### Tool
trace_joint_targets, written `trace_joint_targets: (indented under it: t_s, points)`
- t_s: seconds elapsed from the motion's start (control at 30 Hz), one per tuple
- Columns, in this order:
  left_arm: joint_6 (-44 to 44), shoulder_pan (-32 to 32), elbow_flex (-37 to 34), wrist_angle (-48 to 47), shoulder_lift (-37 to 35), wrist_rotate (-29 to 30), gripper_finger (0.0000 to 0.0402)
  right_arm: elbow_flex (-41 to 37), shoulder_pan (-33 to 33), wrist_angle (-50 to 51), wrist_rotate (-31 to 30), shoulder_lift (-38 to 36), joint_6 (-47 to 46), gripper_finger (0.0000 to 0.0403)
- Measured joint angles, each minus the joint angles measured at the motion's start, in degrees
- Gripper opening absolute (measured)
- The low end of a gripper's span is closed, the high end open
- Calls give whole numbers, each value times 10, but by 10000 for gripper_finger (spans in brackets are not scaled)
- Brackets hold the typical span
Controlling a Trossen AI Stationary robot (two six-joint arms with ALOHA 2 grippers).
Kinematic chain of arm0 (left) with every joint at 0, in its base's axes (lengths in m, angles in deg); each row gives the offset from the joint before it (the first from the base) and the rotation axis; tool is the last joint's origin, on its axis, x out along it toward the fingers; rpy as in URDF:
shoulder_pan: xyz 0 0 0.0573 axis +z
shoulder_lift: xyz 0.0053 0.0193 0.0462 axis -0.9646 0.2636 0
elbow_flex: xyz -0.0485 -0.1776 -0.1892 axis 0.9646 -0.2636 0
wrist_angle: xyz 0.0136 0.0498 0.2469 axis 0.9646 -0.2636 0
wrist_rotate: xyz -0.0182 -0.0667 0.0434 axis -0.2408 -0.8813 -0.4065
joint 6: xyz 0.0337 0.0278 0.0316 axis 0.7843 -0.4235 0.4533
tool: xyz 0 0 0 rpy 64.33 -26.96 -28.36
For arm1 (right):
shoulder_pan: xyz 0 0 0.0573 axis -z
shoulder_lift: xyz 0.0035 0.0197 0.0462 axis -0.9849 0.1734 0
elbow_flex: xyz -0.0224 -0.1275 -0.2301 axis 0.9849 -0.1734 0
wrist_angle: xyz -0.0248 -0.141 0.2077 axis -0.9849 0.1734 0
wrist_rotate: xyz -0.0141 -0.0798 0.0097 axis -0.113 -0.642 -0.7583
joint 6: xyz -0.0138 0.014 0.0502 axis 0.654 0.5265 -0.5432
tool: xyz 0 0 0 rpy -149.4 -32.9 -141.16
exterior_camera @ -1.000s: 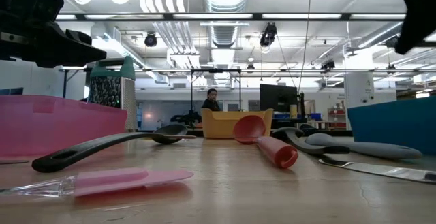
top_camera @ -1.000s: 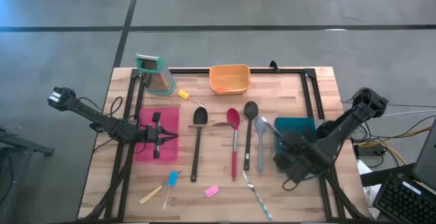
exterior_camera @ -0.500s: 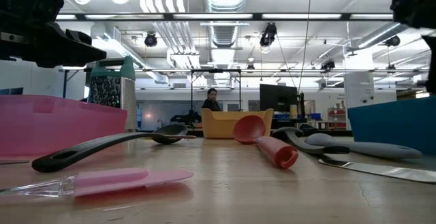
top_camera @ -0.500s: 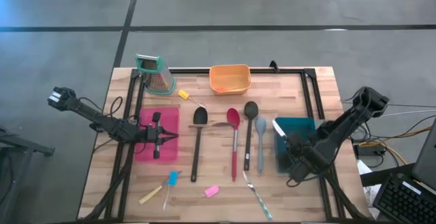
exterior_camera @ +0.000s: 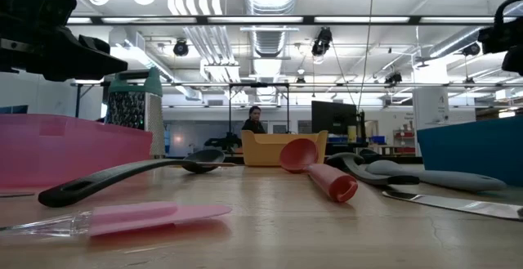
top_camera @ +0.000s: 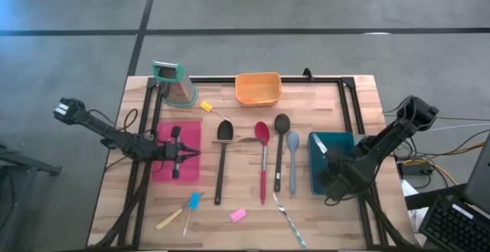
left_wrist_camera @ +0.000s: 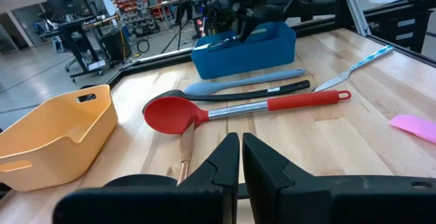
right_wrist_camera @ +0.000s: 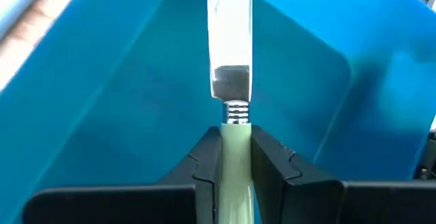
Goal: Pick & Place Kitchen Items
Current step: Put the green knife into the blue bin
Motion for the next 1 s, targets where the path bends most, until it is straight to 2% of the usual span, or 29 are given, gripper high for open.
trace_joint_targets:
  t_s: [0.2,0.4,0.63,0.77,1.0]
  points:
    - [0,0,0,-1,0,0,23,-37,0,-49,51,-26,-1,43]
    - [0,0,0,-1,0,0,23,-75,1,-90,55,-48,-2,43]
    - [0,0,0,-5,0,0,23,-80,31,-102,60,-39,8,43]
    - [0,0,0,-5,0,0,23,-97,50,-142,87,-37,31,43]
    - [0,0,0,-5,0,0,23,-121,59,-183,87,-39,42,45]
